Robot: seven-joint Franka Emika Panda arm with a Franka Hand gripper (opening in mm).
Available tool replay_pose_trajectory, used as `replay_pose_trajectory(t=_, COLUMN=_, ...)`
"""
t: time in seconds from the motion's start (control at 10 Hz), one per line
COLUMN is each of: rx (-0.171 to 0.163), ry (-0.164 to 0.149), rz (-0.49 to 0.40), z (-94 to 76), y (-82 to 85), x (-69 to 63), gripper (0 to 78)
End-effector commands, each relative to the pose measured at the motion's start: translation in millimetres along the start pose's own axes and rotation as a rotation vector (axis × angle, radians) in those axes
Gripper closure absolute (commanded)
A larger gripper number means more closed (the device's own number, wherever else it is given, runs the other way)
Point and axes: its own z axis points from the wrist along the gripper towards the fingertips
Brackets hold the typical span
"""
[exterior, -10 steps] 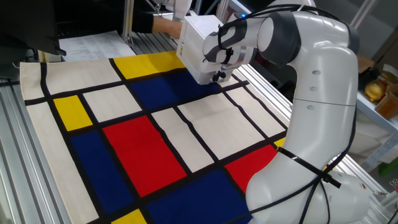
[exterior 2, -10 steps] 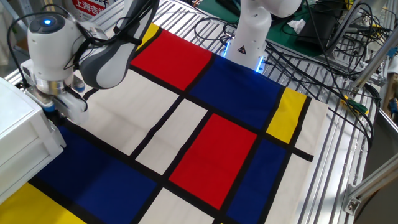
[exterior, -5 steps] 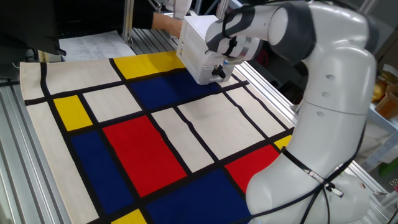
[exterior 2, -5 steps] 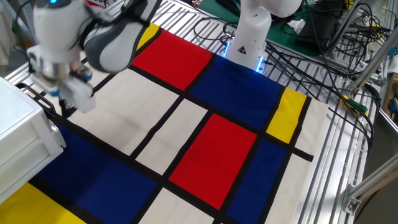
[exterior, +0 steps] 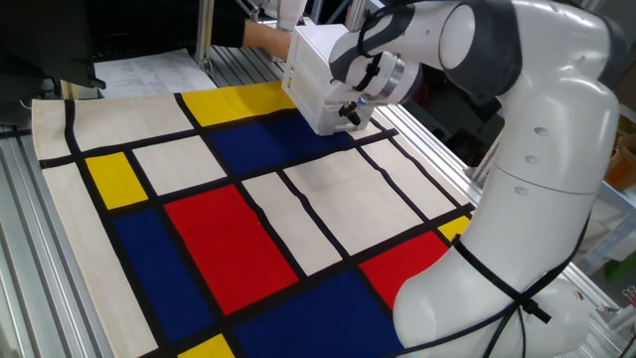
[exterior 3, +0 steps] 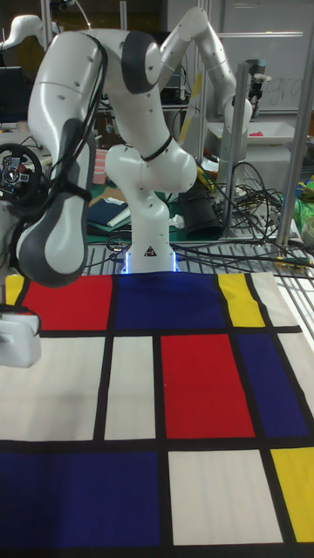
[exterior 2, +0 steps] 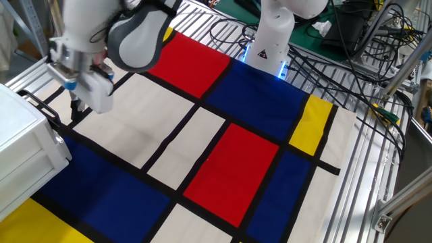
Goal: Use the gripper to push and close the drawer
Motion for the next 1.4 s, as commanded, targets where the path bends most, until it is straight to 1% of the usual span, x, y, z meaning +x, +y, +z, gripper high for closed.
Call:
replay_pose_trajectory(t=0.1, rx=0.019, ry=-0.185, rz=0.009, z=25.8, y=-1.8, x=4.8, gripper=77.6)
replay_pose_trajectory(t=0.3, rx=0.02, ry=-0.202, rz=0.011, z=28.9, y=-4.9, x=2.0, gripper=77.6)
replay_pose_trajectory(t=0.4, rx=0.036, ry=-0.209, rz=0.007, z=33.2, y=-8.0, x=-0.4, gripper=77.6)
replay_pose_trajectory(t=0.5, rx=0.043, ry=-0.21, rz=0.006, z=33.7, y=-8.3, x=-0.9, gripper=77.6)
replay_pose_trajectory(t=0.6, rx=0.087, ry=-0.216, rz=0.003, z=35.9, y=-10.6, x=-3.5, gripper=77.6)
replay_pose_trajectory(t=0.7, rx=0.089, ry=-0.205, rz=0.01, z=38.0, y=-11.6, x=-3.8, gripper=77.6)
replay_pose_trajectory(t=0.8, rx=0.092, ry=-0.202, rz=0.017, z=40.4, y=-11.3, x=-3.2, gripper=77.6)
replay_pose_trajectory(t=1.0, rx=0.098, ry=-0.207, rz=0.017, z=48.0, y=-12.8, x=-4.0, gripper=77.6)
replay_pose_trajectory(t=1.1, rx=0.098, ry=-0.208, rz=0.016, z=49.1, y=-13.1, x=-4.6, gripper=77.6)
replay_pose_trajectory(t=1.2, rx=0.097, ry=-0.203, rz=0.004, z=52.7, y=-16.4, x=-10.8, gripper=77.6)
replay_pose_trajectory(t=1.3, rx=0.096, ry=-0.203, rz=-0.001, z=55.5, y=-18.7, x=-13.7, gripper=77.6)
replay_pose_trajectory(t=1.4, rx=0.095, ry=-0.203, rz=0.0, z=56.1, y=-19.4, x=-13.9, gripper=77.6)
